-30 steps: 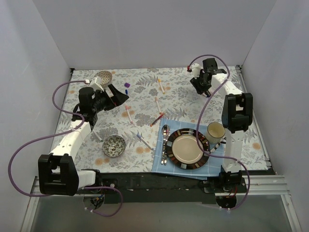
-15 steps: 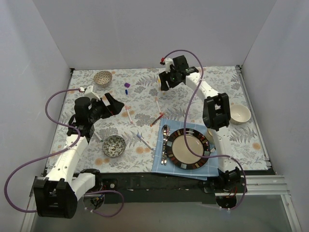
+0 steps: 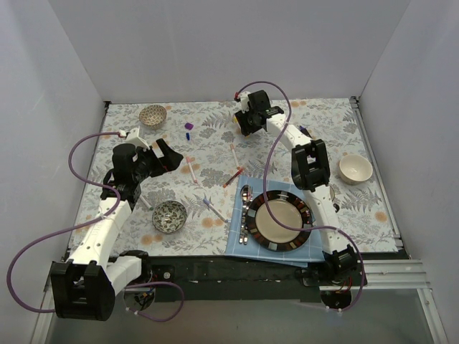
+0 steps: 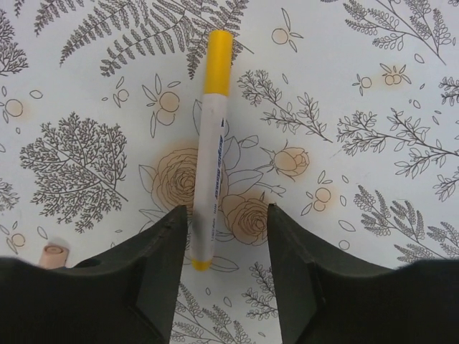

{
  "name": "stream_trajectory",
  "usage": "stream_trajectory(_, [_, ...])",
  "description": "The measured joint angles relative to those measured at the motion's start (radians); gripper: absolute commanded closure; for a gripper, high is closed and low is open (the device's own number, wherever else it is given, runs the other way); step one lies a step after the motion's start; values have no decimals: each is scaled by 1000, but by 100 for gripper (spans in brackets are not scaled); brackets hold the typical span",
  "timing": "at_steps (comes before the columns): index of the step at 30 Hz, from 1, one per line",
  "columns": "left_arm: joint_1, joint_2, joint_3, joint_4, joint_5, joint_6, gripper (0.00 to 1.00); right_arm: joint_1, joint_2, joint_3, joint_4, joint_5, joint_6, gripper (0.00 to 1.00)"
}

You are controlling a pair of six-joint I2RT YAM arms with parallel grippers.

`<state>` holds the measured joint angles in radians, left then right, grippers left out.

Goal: Open the pen caps

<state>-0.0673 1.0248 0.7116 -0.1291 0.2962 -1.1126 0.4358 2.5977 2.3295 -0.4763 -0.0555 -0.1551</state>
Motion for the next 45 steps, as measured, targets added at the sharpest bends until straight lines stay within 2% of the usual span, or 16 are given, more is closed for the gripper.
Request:
stream_trajectory(6, [0, 2, 0, 0, 0, 2, 2, -4, 12, 5, 16, 4, -8, 64])
stream_trajectory(7, [0, 2, 0, 0, 0, 2, 2, -4, 12, 5, 15, 5, -11, 72])
stream_trajectory(8, [0, 2, 0, 0, 1, 1, 2, -4, 12, 5, 15, 5, -16, 76])
stream_trajectory(9, [0, 2, 0, 0, 2, 1, 2, -4, 12, 5, 14, 6, -26, 86])
stream_trajectory(12, [0, 4, 0, 2, 12, -2, 2, -3, 12, 1, 16, 18, -55, 99])
stream_trajectory(17, [0, 26, -20, 45, 83, -51, 2, -4, -15, -47, 38, 23, -85, 99])
stream_trajectory(21, [0, 51, -91, 154, 182, -155, 2, -21, -118, -212, 50, -25, -88, 99])
stream_trajectory(26, [-2, 121, -155, 322, 275, -339, 2, -70, -233, -375, 40, -154, -56, 99])
stream_trajectory(31, [-31, 223, -162, 528, 288, -493, 2, -108, -306, -448, 56, -300, 12, 99])
stream_trajectory(35, [-82, 347, -130, 614, 281, -553, 2, -113, -336, -476, 75, -420, 74, 99])
stream_trajectory(42, [-160, 561, 11, 658, 230, -600, 2, -113, -366, -565, 101, -602, 172, 99])
stream_trajectory(45, [-168, 635, 77, 672, 207, -613, 2, -113, -394, -610, 106, -631, 196, 99])
